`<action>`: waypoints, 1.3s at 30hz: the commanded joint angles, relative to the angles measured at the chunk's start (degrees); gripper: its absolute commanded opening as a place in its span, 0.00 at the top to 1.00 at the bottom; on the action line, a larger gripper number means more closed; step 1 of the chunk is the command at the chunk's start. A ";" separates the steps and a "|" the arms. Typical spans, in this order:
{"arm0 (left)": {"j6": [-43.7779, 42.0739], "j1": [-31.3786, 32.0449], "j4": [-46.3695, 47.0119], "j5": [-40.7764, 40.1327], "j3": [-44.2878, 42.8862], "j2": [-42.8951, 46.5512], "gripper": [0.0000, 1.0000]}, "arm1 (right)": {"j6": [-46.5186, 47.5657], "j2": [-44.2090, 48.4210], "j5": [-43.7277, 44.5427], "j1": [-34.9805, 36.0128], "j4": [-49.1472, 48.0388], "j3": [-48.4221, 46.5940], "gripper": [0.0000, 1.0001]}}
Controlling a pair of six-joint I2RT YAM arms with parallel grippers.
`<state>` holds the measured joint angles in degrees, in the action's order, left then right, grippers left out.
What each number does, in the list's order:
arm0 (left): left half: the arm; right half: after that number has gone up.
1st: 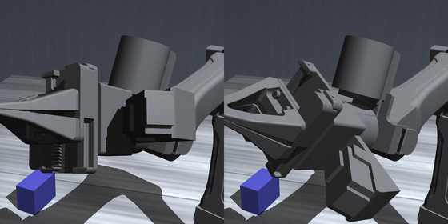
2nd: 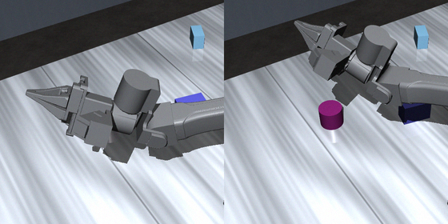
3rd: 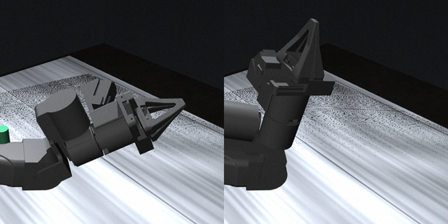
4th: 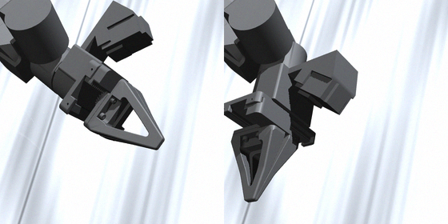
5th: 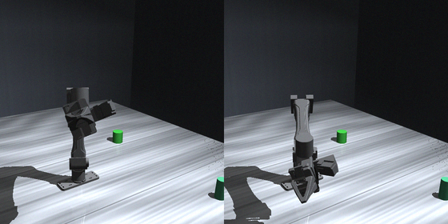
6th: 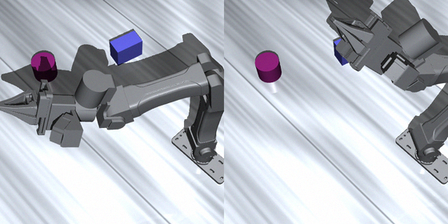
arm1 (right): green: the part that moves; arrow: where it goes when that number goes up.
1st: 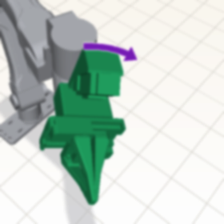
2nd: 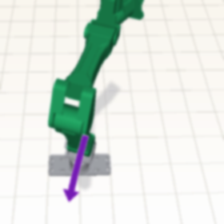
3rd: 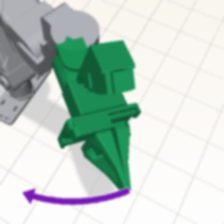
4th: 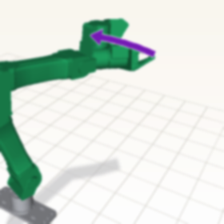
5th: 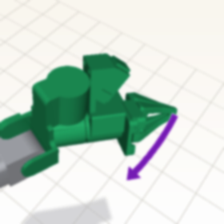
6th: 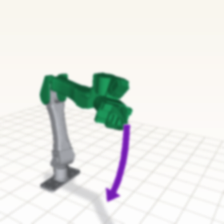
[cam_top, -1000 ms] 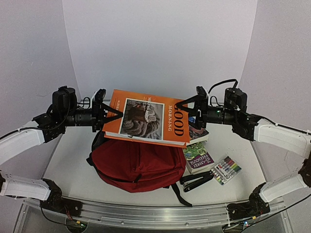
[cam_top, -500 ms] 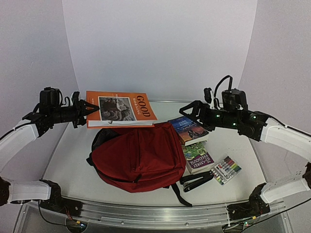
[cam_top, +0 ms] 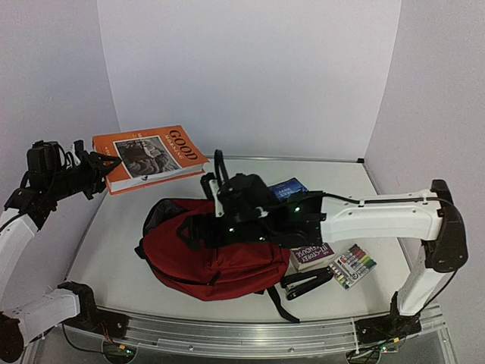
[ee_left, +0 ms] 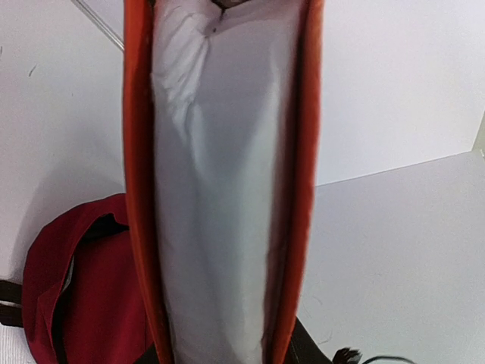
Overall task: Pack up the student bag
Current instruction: Place the book in the student bag.
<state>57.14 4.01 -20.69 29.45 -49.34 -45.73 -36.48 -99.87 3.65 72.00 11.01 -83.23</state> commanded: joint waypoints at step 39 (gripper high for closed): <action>1.25 -0.28 -4.69 -1.16 -2.29 9.70 0.77 | -3.55 -24.73 32.60 6.19 16.93 -31.22 1.00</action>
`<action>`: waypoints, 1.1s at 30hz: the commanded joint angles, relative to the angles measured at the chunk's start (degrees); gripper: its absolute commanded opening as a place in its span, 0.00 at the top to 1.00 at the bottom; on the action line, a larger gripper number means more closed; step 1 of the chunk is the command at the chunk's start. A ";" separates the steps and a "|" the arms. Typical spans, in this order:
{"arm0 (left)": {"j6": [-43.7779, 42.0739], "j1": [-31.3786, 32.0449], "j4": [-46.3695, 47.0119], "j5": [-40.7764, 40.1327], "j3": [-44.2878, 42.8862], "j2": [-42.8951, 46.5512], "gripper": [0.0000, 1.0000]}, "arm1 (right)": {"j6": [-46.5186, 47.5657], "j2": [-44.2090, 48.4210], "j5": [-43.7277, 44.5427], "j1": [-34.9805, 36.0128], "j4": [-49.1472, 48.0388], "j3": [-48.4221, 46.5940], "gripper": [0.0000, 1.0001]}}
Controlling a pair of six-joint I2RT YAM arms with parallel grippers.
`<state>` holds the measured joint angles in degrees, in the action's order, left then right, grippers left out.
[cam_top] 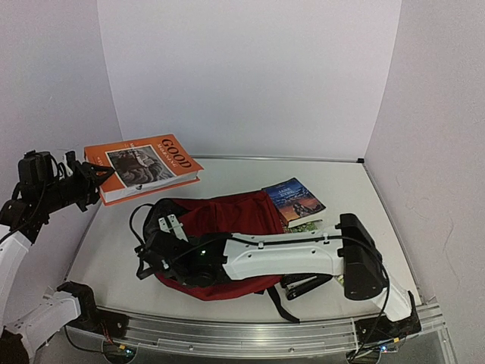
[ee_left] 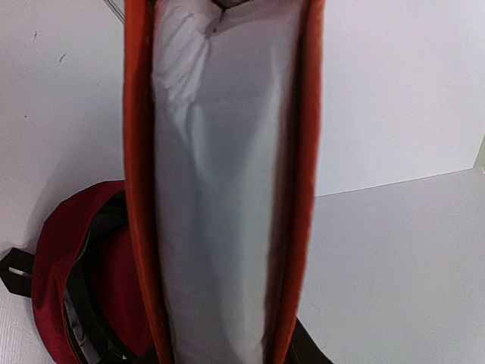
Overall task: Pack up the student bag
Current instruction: Place the book in the student bag.
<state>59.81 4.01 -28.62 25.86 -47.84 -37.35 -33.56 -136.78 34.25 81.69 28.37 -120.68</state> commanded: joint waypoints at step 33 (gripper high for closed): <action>-6.19 -0.28 -20.91 13.76 3.56 11.52 0.78 | -21.41 39.59 -10.16 -20.76 -23.80 36.20 1.00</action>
<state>55.19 4.01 -45.64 39.14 -44.25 -25.48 -54.98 -99.53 19.48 61.54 8.11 -80.21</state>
